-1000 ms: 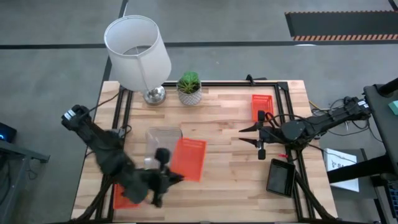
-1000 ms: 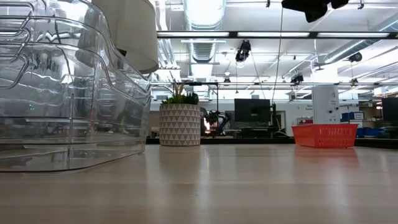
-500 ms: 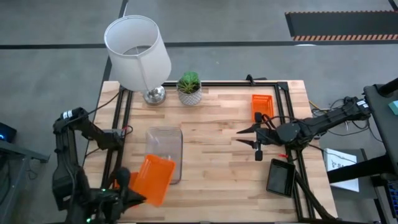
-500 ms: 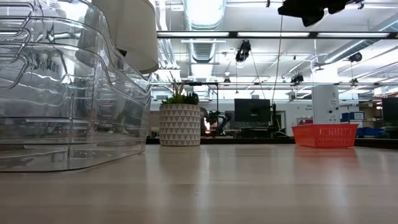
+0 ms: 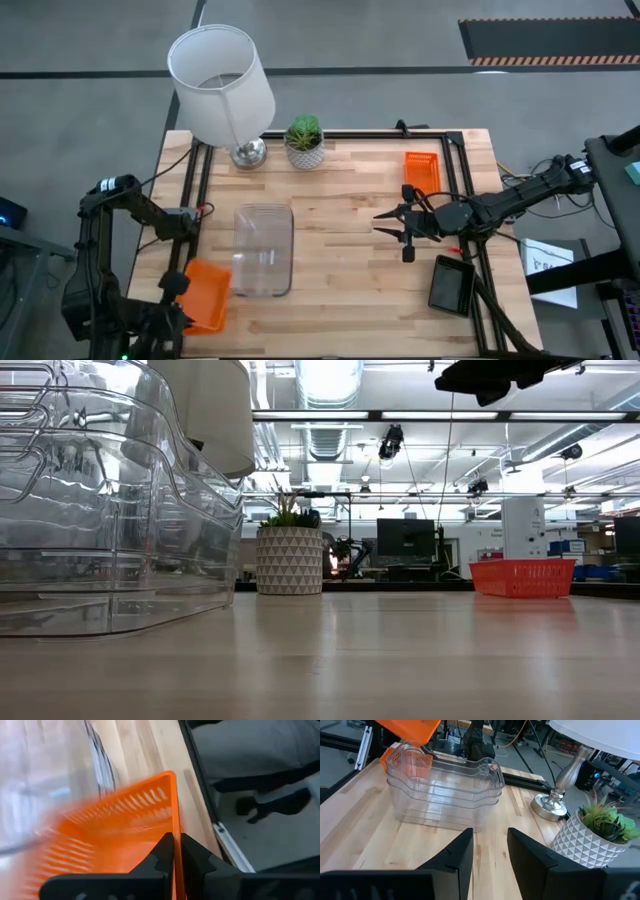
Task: Stack baskets by color
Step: Stack the center orange bin on the left orange bin
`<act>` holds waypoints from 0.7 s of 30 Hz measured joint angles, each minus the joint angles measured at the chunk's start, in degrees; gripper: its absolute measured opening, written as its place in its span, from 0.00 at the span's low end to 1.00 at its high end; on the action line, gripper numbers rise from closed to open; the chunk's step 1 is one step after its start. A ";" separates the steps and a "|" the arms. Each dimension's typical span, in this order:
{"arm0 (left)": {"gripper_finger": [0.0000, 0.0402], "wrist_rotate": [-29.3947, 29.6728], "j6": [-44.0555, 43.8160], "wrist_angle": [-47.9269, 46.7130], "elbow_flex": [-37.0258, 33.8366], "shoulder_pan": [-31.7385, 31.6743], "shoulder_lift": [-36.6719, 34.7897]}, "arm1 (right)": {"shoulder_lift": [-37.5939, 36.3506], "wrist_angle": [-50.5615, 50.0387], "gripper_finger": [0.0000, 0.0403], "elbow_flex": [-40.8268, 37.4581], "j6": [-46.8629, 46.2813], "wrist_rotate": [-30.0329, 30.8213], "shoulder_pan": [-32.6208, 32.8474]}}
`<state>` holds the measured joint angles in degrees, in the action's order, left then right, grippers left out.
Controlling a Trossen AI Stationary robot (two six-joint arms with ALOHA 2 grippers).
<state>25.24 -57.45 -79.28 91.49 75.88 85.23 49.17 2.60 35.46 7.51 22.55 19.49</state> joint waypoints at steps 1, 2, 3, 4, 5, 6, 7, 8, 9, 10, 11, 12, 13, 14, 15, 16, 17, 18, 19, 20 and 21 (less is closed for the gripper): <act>0.00 -0.72 -1.25 -0.15 0.21 0.37 0.00 | 0.12 0.06 0.28 0.00 -0.09 0.00 0.00; 0.00 -0.94 -2.52 -0.05 0.53 0.76 0.00 | 0.18 0.09 0.27 0.00 -0.30 -0.02 0.00; 0.00 -0.93 -3.88 -0.11 0.73 1.08 -0.01 | 0.18 0.04 0.27 0.00 -0.40 -0.01 0.00; 0.00 -1.04 -5.32 -0.32 0.80 1.38 -0.08 | 0.18 0.08 0.27 0.00 -0.40 0.00 0.00; 0.00 -1.17 -6.44 -0.32 0.78 1.60 -0.09 | 0.22 0.12 0.27 0.00 -0.40 0.00 0.00; 0.00 -1.14 -7.00 -0.22 0.60 1.70 -0.09 | 0.24 0.11 0.27 0.00 -0.42 0.00 0.00; 0.00 -1.14 -7.76 -0.31 0.30 1.71 -0.09 | 0.24 0.09 0.27 0.00 -0.40 0.00 0.00; 0.00 -1.16 -8.51 -0.31 0.02 1.70 0.01 | 0.24 0.08 0.28 0.00 -0.43 -0.01 0.00; 0.00 -1.15 -9.49 -0.34 -0.17 1.70 0.16 | 0.29 0.11 0.28 0.00 -0.46 0.00 0.00; 0.00 -1.29 -10.75 -0.34 -0.50 1.70 0.36 | 0.36 0.19 0.28 0.00 -0.51 0.00 0.00; 0.00 -2.32 -12.39 -0.39 -0.87 1.66 0.56 | 0.37 0.19 0.28 0.00 -0.51 0.00 0.00; 0.00 -3.87 -13.86 -0.39 -1.19 1.64 0.78 | 0.42 0.15 0.27 0.00 -0.49 0.00 0.00; 0.00 -4.98 -14.91 -0.27 -1.52 1.67 0.95 | 0.46 0.20 0.27 0.00 -0.47 0.00 0.00; 0.00 -5.59 -15.64 -0.10 -1.97 1.70 1.11 | 0.46 0.31 0.27 0.00 -0.47 -0.02 0.00; 0.00 -5.71 -15.72 0.28 -2.46 1.70 1.27 | 0.46 0.32 0.27 0.00 -0.48 -0.01 0.00; 0.00 -5.71 -15.74 0.90 -2.94 1.73 1.43 | 0.46 0.35 0.26 0.00 -0.63 -0.01 0.00; 0.00 -5.69 -15.78 1.39 -3.40 1.70 1.67 | 0.47 0.54 0.26 0.00 -0.84 -0.01 0.00; 0.00 -5.69 -15.77 1.72 -3.88 1.69 1.87 | 0.50 0.73 0.26 0.00 -0.93 -0.02 0.00; 0.00 -5.66 -15.76 1.70 -4.15 1.56 2.17 | 0.51 0.75 0.26 0.00 -0.95 -0.02 0.00; 0.00 -5.60 -15.77 1.75 -4.33 1.36 2.48 | 0.53 0.74 0.26 0.00 -0.95 -0.02 0.00; 0.00 -5.56 -15.78 1.85 -4.52 1.24 2.79 | 0.53 0.74 0.26 0.00 -0.98 -0.02 0.00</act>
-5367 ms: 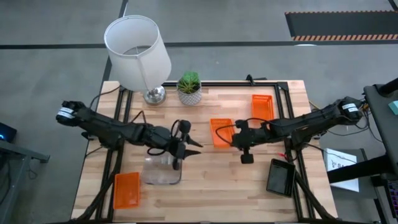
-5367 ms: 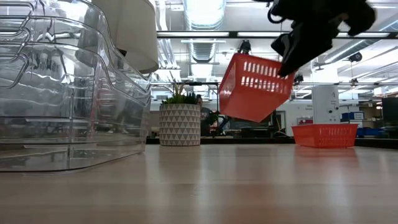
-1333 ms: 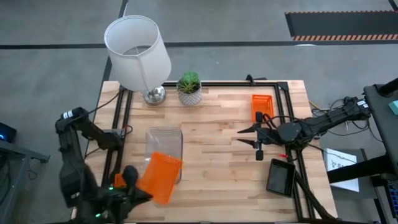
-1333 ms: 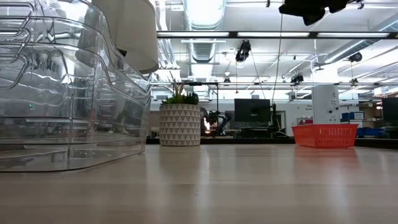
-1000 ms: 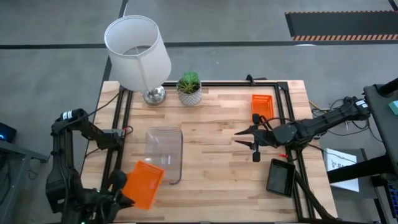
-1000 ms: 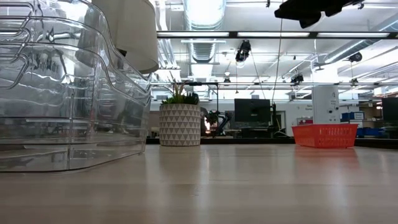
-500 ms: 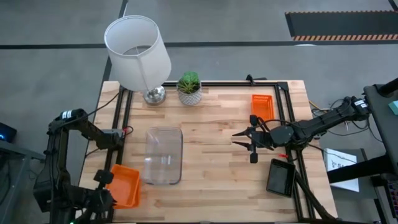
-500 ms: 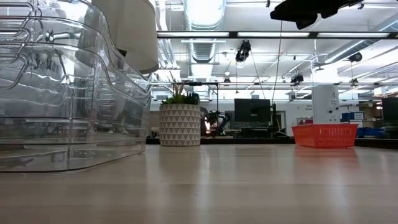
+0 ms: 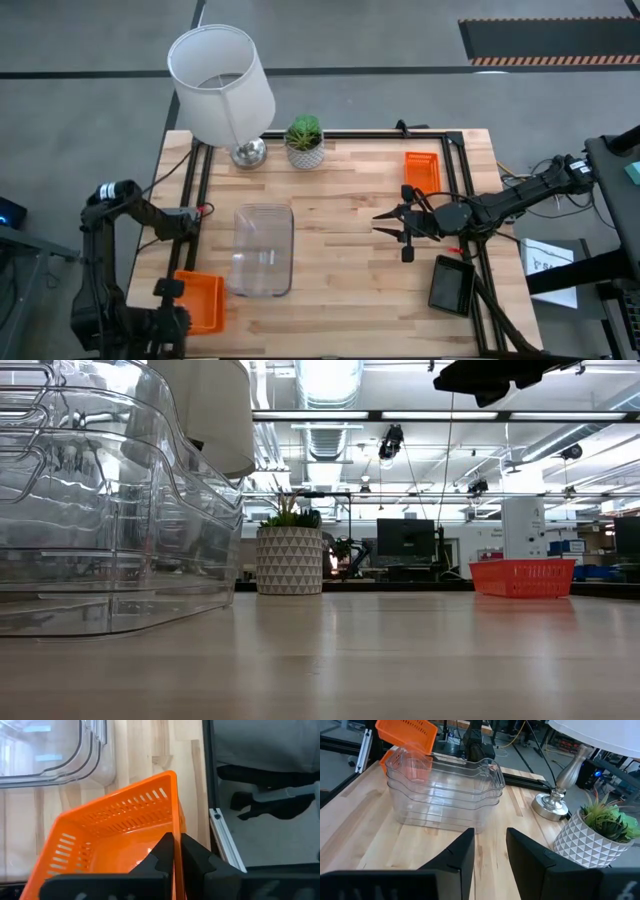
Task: Stack baskets by color
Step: Stack the center orange bin on the left orange bin, then stack the top orange bin on the bottom stacked orange bins
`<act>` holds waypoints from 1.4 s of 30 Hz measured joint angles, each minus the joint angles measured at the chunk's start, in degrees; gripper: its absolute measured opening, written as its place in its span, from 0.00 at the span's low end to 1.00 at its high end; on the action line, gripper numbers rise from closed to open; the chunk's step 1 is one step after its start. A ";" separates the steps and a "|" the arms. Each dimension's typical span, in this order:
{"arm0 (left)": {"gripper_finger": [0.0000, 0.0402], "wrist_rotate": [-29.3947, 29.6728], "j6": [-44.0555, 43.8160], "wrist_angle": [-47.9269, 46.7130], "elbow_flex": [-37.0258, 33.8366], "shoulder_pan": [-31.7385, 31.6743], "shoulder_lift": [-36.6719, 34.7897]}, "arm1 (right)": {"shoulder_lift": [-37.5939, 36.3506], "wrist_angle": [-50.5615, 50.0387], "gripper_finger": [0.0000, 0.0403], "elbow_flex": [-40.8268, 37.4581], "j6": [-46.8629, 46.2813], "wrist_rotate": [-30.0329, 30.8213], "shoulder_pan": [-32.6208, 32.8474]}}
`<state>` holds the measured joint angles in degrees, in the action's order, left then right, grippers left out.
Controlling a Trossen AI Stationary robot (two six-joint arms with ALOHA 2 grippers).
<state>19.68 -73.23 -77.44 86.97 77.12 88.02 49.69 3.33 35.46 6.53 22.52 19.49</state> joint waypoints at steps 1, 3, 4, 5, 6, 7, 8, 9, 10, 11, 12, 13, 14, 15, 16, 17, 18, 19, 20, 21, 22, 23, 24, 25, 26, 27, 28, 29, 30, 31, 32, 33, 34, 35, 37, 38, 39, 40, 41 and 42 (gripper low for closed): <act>0.00 0.02 0.01 0.03 -0.14 -0.14 0.29 | 0.00 -0.02 0.26 0.00 -0.01 0.00 0.00; 0.00 0.14 -0.01 0.15 -0.58 -0.28 0.71 | 0.00 0.00 0.26 0.00 -0.01 0.00 0.00; 0.00 0.28 -0.03 0.42 -0.94 -0.35 0.81 | -0.02 0.00 0.27 0.00 -0.02 0.00 0.00; 0.00 0.37 -0.04 0.84 -1.32 -0.51 0.88 | -0.02 0.00 0.27 0.00 -0.01 0.00 0.00; 0.00 0.37 -0.04 1.45 -1.86 -0.71 0.88 | -0.04 0.00 0.26 0.00 0.01 0.00 0.00; 0.00 0.35 -0.04 2.08 -2.52 -0.95 0.88 | -0.04 0.02 0.26 0.00 0.03 0.00 0.00; 0.00 0.35 -0.04 2.73 -3.14 -1.05 0.88 | -0.04 0.00 0.26 0.00 0.03 0.00 0.00; 0.00 0.38 -0.04 3.29 -3.68 -1.05 0.90 | -0.04 0.00 0.25 0.00 0.01 0.00 0.00; 0.00 0.42 -0.09 3.80 -4.15 -1.15 0.90 | -0.04 0.00 0.25 0.00 0.01 0.00 0.00; 0.00 0.49 -0.11 4.52 -4.72 -1.15 0.90 | -0.07 0.01 0.25 0.00 0.01 0.00 0.00; 0.00 0.50 -0.13 5.52 -5.40 -1.31 0.90 | -0.07 0.00 0.25 0.00 0.01 0.00 0.00; 0.00 0.47 -0.14 6.48 -6.01 -1.40 0.92 | -0.07 0.02 0.25 0.00 -0.05 -0.02 0.00; 0.00 0.46 -0.15 7.26 -6.54 -1.44 0.94 | -0.07 0.01 0.25 0.00 -0.07 -0.02 0.00; 0.00 0.48 -0.17 7.95 -7.00 -1.50 0.95 | -0.06 0.00 0.25 0.00 -0.07 -0.05 0.00; 0.00 0.50 -0.57 8.59 -7.51 -1.56 0.92 | -0.02 0.02 0.25 0.00 -0.10 -0.09 0.00; 0.00 0.48 -1.92 8.93 -7.99 -1.73 0.93 | -0.02 0.02 0.25 0.00 -0.10 -0.17 0.00; 0.01 0.46 -3.58 8.85 -8.45 -1.86 0.95 | -0.02 0.02 0.26 0.00 -0.10 -0.24 0.00; 0.03 0.48 -5.12 8.55 -8.83 -1.97 0.94 | -0.02 0.02 0.26 0.00 -0.08 -0.24 0.00; 0.04 0.46 -5.98 8.61 -9.18 -2.07 0.89 | -0.02 0.03 0.26 0.00 -0.10 -0.24 0.00; 0.06 0.40 -6.33 9.01 -9.57 -2.14 0.78 | -0.05 0.02 0.26 0.00 -0.07 -0.24 0.00; 0.09 0.27 -6.40 9.25 -9.87 -2.15 0.73 | -0.07 0.03 0.26 0.00 -0.08 -0.24 0.00; 0.11 0.13 -6.41 9.64 -10.30 -2.16 0.65 | -0.07 0.02 0.27 0.00 -0.07 -0.24 0.00; 0.13 -0.12 -6.44 9.89 -10.63 -2.17 0.55 | -0.09 0.02 0.26 0.00 -0.07 -0.24 0.00; 0.15 -0.44 -6.51 10.01 -10.91 -2.18 0.50 | -0.09 0.02 0.26 0.00 -0.07 -0.24 0.00; 0.17 -0.84 -7.00 10.09 -11.13 -2.18 0.42 | -0.09 0.03 0.26 0.00 -0.07 -0.31 0.00; 0.19 -1.44 -7.57 10.08 -11.27 -2.17 0.33 | -0.09 0.02 0.26 0.00 -0.07 -0.46 0.00; 0.21 -2.36 -7.90 10.09 -11.26 -2.19 0.29 | -0.09 0.02 0.26 0.00 -0.07 -0.46 0.00; 0.23 -3.25 -7.97 10.26 -11.22 -2.27 0.27 | -0.09 0.02 0.26 0.00 -0.09 -0.46 0.00; 0.25 -4.25 -7.98 10.35 -11.09 -2.35 0.27 | -0.09 0.02 0.26 0.00 -0.10 -0.46 0.00; 0.26 -4.87 -8.02 10.56 -10.93 -2.42 0.27 | -0.09 0.02 0.27 0.00 -0.07 -0.46 0.00; 0.28 -4.92 -8.02 10.74 -10.72 -2.46 0.21 | -0.09 0.02 0.27 0.00 -0.10 -0.46 0.00; 0.29 -4.90 -8.02 10.88 -10.38 -2.54 0.08 | -0.09 0.02 0.27 0.00 -0.09 -0.46 0.00; 0.30 -4.60 -8.02 10.95 -10.12 -2.68 -0.06 | -0.09 0.02 0.27 0.00 -0.10 -0.46 0.00; 0.30 -4.34 -8.01 10.93 -9.99 -2.94 -0.16 | -0.09 0.02 0.27 0.00 -0.10 -0.46 0.00; 0.30 -4.22 -7.67 10.93 -10.06 -3.65 -0.32 | -0.09 0.01 0.27 0.00 -0.10 -0.48 0.00; 0.30 -4.20 -7.61 10.99 -10.29 -4.04 -0.41 | -0.09 0.00 0.26 0.00 -0.10 -0.48 0.00; 0.30 -4.20 -7.61 10.85 -10.54 -4.52 -0.46 | -0.09 0.00 0.26 0.00 -0.25 -0.48 0.00; 0.29 -4.20 -7.59 10.84 -10.70 -5.15 -0.49 | -0.09 0.00 0.25 0.00 -0.59 -0.49 0.00; 0.28 -4.20 -7.58 11.00 -10.72 -5.76 -0.50 | -0.09 -0.02 0.25 0.00 -0.68 -0.50 0.02; 0.27 -4.20 -7.58 11.25 -10.72 -6.43 -0.59 | -0.09 -0.04 0.24 0.00 -0.85 -0.50 0.06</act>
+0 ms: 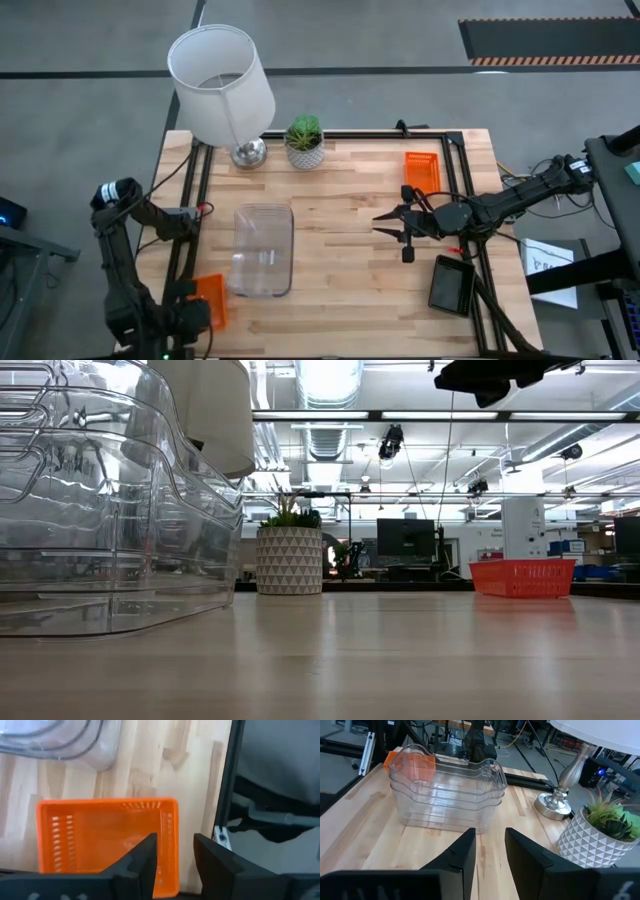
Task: Stack baskets by color
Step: Stack the top orange bin on the bottom stacked orange bins
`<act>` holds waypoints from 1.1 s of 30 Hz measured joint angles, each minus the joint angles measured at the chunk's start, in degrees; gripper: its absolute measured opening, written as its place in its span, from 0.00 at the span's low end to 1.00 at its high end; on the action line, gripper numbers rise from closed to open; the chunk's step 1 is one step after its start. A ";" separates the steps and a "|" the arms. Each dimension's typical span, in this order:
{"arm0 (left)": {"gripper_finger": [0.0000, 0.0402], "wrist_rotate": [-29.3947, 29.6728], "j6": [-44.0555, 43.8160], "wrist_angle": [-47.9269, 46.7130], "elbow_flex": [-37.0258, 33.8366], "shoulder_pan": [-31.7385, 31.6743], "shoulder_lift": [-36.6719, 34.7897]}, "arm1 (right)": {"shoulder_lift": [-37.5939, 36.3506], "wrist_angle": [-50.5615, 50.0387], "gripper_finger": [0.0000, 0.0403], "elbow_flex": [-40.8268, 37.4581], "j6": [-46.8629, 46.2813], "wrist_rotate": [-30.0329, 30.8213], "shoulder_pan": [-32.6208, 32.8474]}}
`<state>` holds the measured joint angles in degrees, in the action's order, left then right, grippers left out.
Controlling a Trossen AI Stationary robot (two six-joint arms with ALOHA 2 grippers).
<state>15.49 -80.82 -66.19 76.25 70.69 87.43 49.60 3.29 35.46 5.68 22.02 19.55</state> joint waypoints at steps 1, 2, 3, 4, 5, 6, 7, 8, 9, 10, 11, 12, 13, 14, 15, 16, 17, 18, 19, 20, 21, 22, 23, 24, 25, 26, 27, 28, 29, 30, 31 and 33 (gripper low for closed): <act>0.26 0.00 0.03 0.08 0.10 -0.73 -0.18 | 0.00 0.00 0.24 0.00 -0.25 -0.04 0.11; 0.25 0.02 0.13 -0.11 0.54 -1.51 -0.31 | 0.00 -0.05 0.24 0.00 -0.62 -0.12 0.29; 0.24 0.09 0.14 0.13 0.90 -2.34 -0.73 | 0.00 -0.15 0.23 0.00 -1.01 -0.20 0.51; 0.23 0.70 0.15 0.25 1.23 -3.18 -1.27 | 0.00 -0.33 0.23 0.00 -1.32 -0.44 0.77; 0.21 2.03 0.15 0.18 1.57 -3.95 -1.84 | 0.00 -0.44 0.22 0.00 -1.64 -1.12 1.05; 0.20 4.18 0.19 0.20 1.86 -4.66 -2.36 | 0.00 -0.46 0.22 0.00 -2.08 -1.51 1.35; 0.18 7.27 0.27 0.29 2.07 -5.32 -2.88 | 0.00 -0.54 0.21 0.00 -2.65 -1.53 1.71; 0.17 10.91 0.73 0.24 2.15 -5.94 -3.44 | 0.01 -0.67 0.20 0.01 -3.23 -1.52 2.01; 0.15 14.60 2.01 0.27 2.19 -6.54 -4.09 | 0.11 -0.89 0.20 0.00 -4.03 -1.49 2.27; 0.14 18.24 4.81 0.63 2.18 -7.25 -4.89 | 0.24 -1.27 0.19 0.00 -5.03 -1.50 2.39; 0.13 21.07 8.73 1.47 2.14 -7.96 -5.69 | 0.47 -1.61 0.18 0.00 -6.29 -1.43 2.36; 0.11 23.03 13.25 2.28 2.14 -8.71 -6.33 | 0.76 -1.84 0.17 0.00 -7.78 -1.29 2.36; 0.10 24.40 18.16 2.88 2.12 -9.48 -6.99 | 1.14 -2.03 0.16 0.00 -9.38 -1.15 2.34; 0.09 25.27 22.67 3.59 2.06 -10.27 -7.63 | 1.49 -2.44 0.16 0.00 -10.91 -1.04 2.32; 0.08 26.00 26.91 4.30 2.05 -11.12 -8.27 | 1.77 -3.11 0.15 0.00 -12.43 -1.01 2.32; 0.07 26.76 30.49 5.12 2.03 -12.02 -9.06 | 2.12 -4.02 0.14 0.00 -13.97 -0.98 2.32; 0.06 27.47 33.95 6.07 2.02 -13.10 -9.88 | 2.48 -5.01 0.13 0.00 -15.50 -0.97 2.32; 0.05 28.23 37.45 7.10 1.99 -14.23 -10.55 | 2.87 -6.21 0.12 0.00 -17.16 -1.00 2.32; 0.04 28.75 41.09 8.19 1.90 -15.49 -11.06 | 3.19 -7.56 0.12 0.00 -18.82 -1.02 2.32; 0.03 28.89 44.92 9.54 1.61 -16.73 -11.49 | 3.59 -8.89 0.11 0.00 -20.36 -1.00 2.32; 0.02 28.93 48.85 10.92 1.15 -17.90 -11.83 | 4.04 -9.95 0.10 0.00 -21.91 -1.00 2.20; 0.02 28.89 52.71 12.44 0.59 -19.04 -12.26 | 4.37 -11.18 0.09 0.00 -23.45 -0.98 2.15; 0.01 28.76 56.32 14.39 -0.11 -20.29 -12.71 | 4.66 -12.55 0.08 0.00 -25.17 -0.98 2.07; 0.00 28.47 59.73 16.37 -0.87 -21.48 -13.36 | 4.92 -13.76 0.08 0.00 -26.73 -1.00 1.84; 0.00 27.77 62.89 18.36 -1.67 -22.70 -13.90 | 5.07 -15.01 0.07 0.00 -28.36 -1.01 1.61; 0.00 26.32 65.71 19.87 -2.45 -23.94 -14.45 | 5.18 -16.43 0.06 0.00 -29.77 -1.03 1.30; 0.00 24.78 68.30 21.42 -3.36 -25.14 -14.83 | 5.29 -17.99 0.06 0.00 -31.07 -1.01 0.85; 0.00 23.32 70.80 23.17 -4.50 -26.29 -15.27 | 5.29 -19.58 0.05 0.00 -32.12 -1.04 0.37; 0.00 21.97 73.44 24.91 -5.78 -27.32 -15.68 | 5.31 -21.05 0.04 0.00 -32.95 -1.04 -0.19; 0.00 20.99 75.79 26.60 -6.98 -28.29 -16.24 | 5.29 -22.47 0.04 0.00 -33.53 -1.15 -0.70; 0.00 20.18 78.27 28.63 -8.11 -29.18 -16.87 | 5.22 -23.90 0.03 0.00 -34.18 -1.53 -1.14; 0.00 18.91 83.12 32.95 -10.17 -30.92 -18.17 | 4.83 -26.92 0.02 0.00 -35.63 -3.50 -2.12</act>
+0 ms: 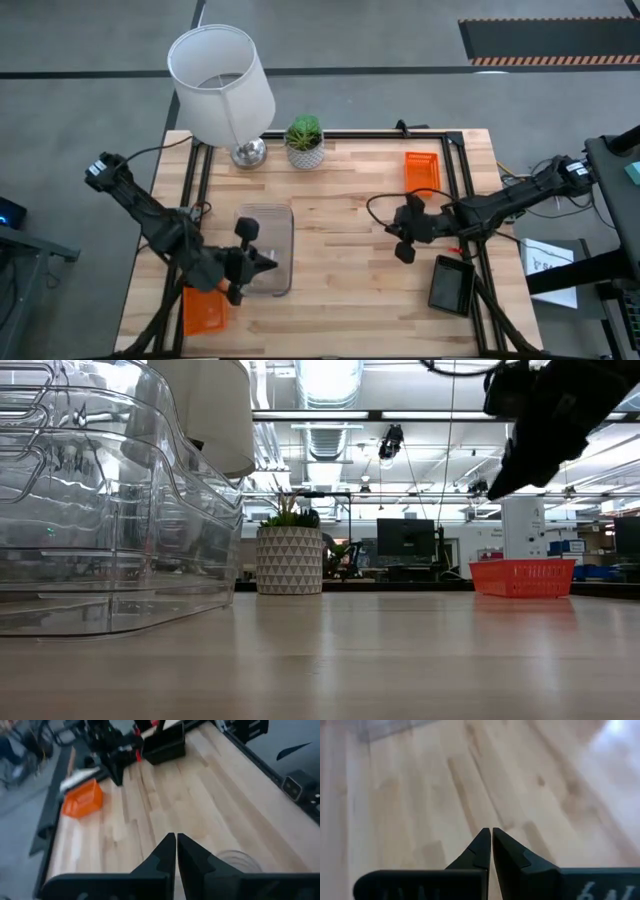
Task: Stack baskets by color
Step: Stack the top orange bin on the bottom stacked orange bins
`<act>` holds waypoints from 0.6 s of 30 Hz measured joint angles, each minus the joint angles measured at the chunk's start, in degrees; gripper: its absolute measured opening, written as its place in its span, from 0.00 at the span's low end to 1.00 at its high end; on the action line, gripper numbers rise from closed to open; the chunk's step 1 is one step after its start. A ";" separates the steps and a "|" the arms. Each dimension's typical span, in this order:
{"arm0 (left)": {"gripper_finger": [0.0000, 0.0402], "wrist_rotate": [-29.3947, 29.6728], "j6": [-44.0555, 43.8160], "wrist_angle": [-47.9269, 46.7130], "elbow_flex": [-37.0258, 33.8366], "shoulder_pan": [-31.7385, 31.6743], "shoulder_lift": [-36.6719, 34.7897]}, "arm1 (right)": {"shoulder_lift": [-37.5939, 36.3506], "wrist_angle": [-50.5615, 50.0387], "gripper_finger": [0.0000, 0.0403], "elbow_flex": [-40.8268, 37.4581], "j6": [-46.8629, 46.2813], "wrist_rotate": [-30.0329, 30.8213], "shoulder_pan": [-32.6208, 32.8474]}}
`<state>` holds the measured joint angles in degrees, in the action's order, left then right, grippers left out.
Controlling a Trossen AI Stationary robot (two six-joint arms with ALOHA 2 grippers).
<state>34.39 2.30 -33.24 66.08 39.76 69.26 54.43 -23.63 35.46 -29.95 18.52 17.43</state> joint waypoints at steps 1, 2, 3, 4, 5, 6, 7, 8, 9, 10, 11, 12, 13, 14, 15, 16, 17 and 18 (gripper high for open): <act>0.00 -0.57 2.13 1.48 -0.85 -0.85 -0.51 | -0.30 -1.24 0.02 0.03 -0.89 -1.50 -0.53; 0.00 -0.99 3.98 2.88 -1.58 -1.66 -0.89 | -0.46 -3.03 0.02 0.38 -2.10 -2.53 -1.06; 0.00 -1.09 5.83 4.06 -2.22 -2.46 -1.20 | -0.46 -5.42 0.02 1.26 -3.68 -2.79 -1.46; 0.00 -1.15 7.49 5.29 -2.87 -3.23 -1.61 | -0.44 -7.99 0.02 2.26 -5.05 -2.94 -1.87; 0.00 -1.12 9.08 6.15 -3.32 -3.91 -1.98 | -0.35 -10.74 0.02 3.41 -6.35 -2.81 -2.25; 0.00 -1.13 10.61 6.98 -3.61 -4.58 -2.46 | -0.25 -13.39 0.02 4.58 -7.34 -2.32 -2.55; 0.00 -1.14 11.63 7.53 -3.77 -5.22 -2.86 | -0.17 -15.89 0.02 5.74 -8.36 -1.82 -2.78; 0.00 -1.10 11.93 7.65 -3.80 -5.84 -3.07 | 0.04 -18.16 0.02 6.74 -9.46 -1.42 -3.10; 0.00 -1.09 12.03 7.65 -3.80 -6.47 -3.21 | 0.13 -20.34 0.03 7.67 -10.02 -1.15 -3.51; 0.00 -1.12 12.07 7.60 -3.83 -7.11 -3.27 | 0.13 -22.46 0.04 8.44 -10.54 -0.87 -4.06; 0.00 -1.12 12.07 7.41 -3.86 -7.68 -3.28 | 0.13 -24.17 0.05 8.99 -10.89 -0.74 -4.75; 0.00 -1.13 12.11 7.31 -3.89 -8.13 -3.32 | 0.11 -25.46 0.07 9.34 -11.08 -0.63 -5.62; 0.00 -1.14 12.19 7.30 -3.92 -8.61 -3.43 | 0.11 -26.55 0.09 9.58 -11.22 -0.68 -6.61; 0.00 -1.12 12.54 7.30 -3.99 -9.04 -3.54 | 0.11 -27.94 0.11 9.72 -11.24 -1.00 -7.75; 0.00 -1.10 13.20 7.30 -4.10 -9.37 -3.60 | 0.12 -29.63 0.14 9.82 -11.22 -1.66 -8.96; 0.00 -1.09 13.81 7.30 -4.19 -9.63 -3.61 | 0.19 -30.96 0.17 9.84 -11.16 -2.46 -10.42; 0.00 -1.10 14.64 7.26 -4.26 -9.86 -3.60 | 0.43 -32.21 0.19 9.84 -10.67 -3.03 -11.95; 0.00 -1.07 15.27 7.24 -4.30 -10.07 -3.57 | 0.54 -33.31 0.22 9.82 -9.77 -3.46 -13.50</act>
<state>33.32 17.57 -26.00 61.78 29.69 65.69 54.98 -56.93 45.28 -39.72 15.06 3.93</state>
